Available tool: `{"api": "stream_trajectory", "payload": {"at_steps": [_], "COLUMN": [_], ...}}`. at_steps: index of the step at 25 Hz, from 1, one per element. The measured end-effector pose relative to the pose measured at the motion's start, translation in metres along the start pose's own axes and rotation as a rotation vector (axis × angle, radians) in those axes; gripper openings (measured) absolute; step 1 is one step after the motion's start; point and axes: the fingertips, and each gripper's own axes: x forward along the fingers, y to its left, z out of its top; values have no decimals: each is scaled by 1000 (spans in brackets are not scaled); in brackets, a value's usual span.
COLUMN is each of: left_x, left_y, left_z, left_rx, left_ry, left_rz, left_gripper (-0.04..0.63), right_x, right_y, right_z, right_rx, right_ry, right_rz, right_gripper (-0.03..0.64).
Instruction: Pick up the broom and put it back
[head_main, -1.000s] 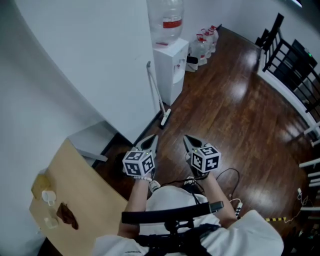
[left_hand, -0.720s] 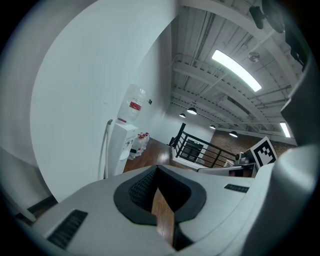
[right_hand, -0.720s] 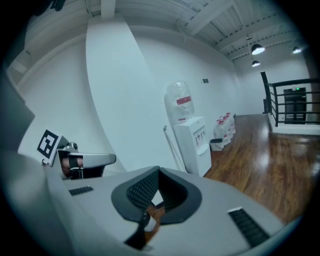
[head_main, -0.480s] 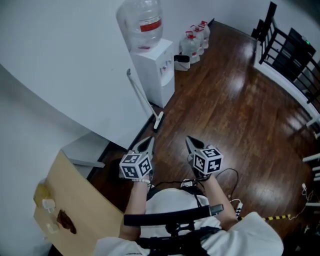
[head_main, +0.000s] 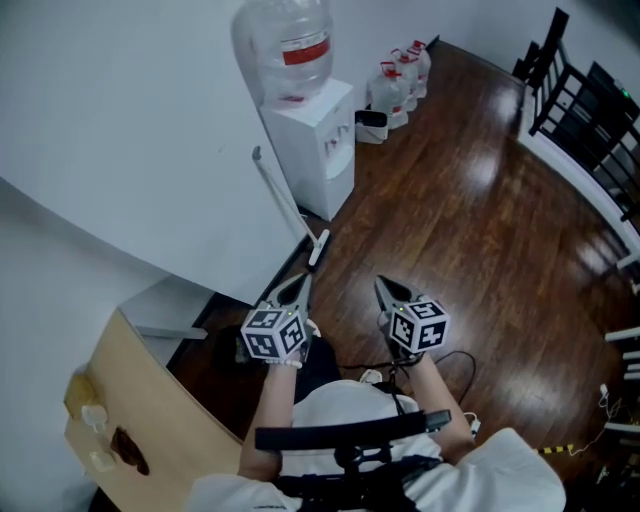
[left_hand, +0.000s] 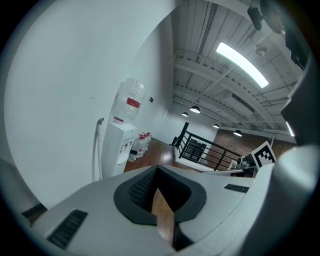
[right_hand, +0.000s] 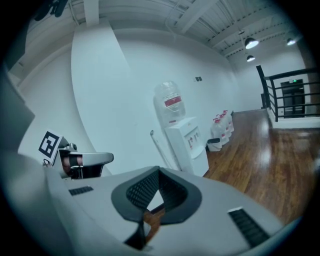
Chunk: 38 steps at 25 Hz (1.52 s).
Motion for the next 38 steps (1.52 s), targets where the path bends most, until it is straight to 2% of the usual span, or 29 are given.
{"api": "stream_trajectory", "payload": {"at_steps": [5, 11, 15, 20, 27, 35, 38], "left_x": [29, 45, 51, 66, 83, 82, 79], "left_y": [53, 124, 158, 189, 200, 215, 223], "left_z": [40, 96, 115, 122, 127, 119, 117], "left_rx": [-18, -41, -42, -64, -94, -140, -148], "left_ry": [-34, -57, -54, -43, -74, -79, -79], "left_rz": [-15, -15, -17, 25, 106, 199, 223], "left_gripper": [-11, -11, -11, -11, -11, -11, -11], "right_x": [71, 171, 235, 315, 428, 504, 521], "right_y": [15, 58, 74, 68, 68, 69, 70], "right_z": [34, 91, 111, 131, 138, 122, 119], "right_rx": [-53, -143, -233, -310, -469, -492, -507], "right_ry": [15, -21, -25, 6, 93, 185, 203], "right_rz": [33, 83, 109, 125, 204, 233, 216], "right_gripper": [17, 30, 188, 239, 244, 236, 226]}}
